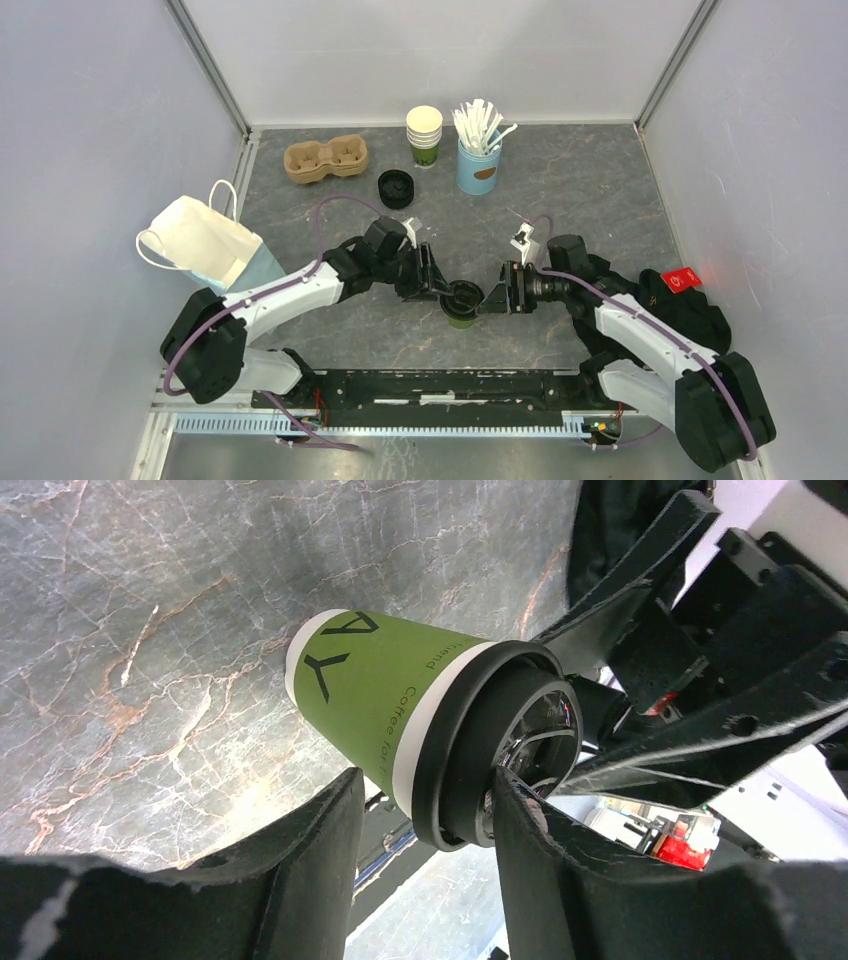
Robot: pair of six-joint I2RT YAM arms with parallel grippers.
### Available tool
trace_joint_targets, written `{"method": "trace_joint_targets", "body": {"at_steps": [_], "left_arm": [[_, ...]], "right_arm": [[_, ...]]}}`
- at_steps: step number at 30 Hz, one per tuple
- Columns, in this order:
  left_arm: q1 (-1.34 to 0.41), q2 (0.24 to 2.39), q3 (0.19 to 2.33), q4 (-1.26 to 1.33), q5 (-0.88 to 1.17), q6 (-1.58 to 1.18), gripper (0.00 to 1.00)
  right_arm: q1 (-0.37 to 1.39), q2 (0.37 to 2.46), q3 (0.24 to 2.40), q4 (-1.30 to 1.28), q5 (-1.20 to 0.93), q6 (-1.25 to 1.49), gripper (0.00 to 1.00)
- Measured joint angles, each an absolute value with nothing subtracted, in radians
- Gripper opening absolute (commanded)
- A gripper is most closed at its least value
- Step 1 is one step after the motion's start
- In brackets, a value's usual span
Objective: Pack the takeout coffee
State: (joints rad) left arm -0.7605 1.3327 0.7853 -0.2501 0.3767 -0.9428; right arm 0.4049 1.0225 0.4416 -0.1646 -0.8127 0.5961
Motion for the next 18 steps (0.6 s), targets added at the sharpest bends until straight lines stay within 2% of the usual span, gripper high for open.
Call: {"method": "trace_joint_targets", "body": {"at_steps": [3,7,12,18], "left_arm": [[-0.759,1.327,0.756,-0.195,0.387,-0.943,0.53],[-0.758,1.296,0.686,-0.105,0.395,-0.957,0.50],[-0.757,1.276,0.632,-0.017,0.396,-0.980,0.50],[-0.757,1.282,0.631,-0.001,0.398,-0.980,0.50]], "right_arm": [[0.405,1.032,0.399,-0.120,-0.810,0.602,0.69],[0.387,1.051,0.355,-0.035,-0.847,0.625,0.68],[0.369,1.062,0.346,-0.007,-0.878,0.626,0.82],[0.365,1.010,0.411,-0.095,-0.855,0.591,0.81]]}}
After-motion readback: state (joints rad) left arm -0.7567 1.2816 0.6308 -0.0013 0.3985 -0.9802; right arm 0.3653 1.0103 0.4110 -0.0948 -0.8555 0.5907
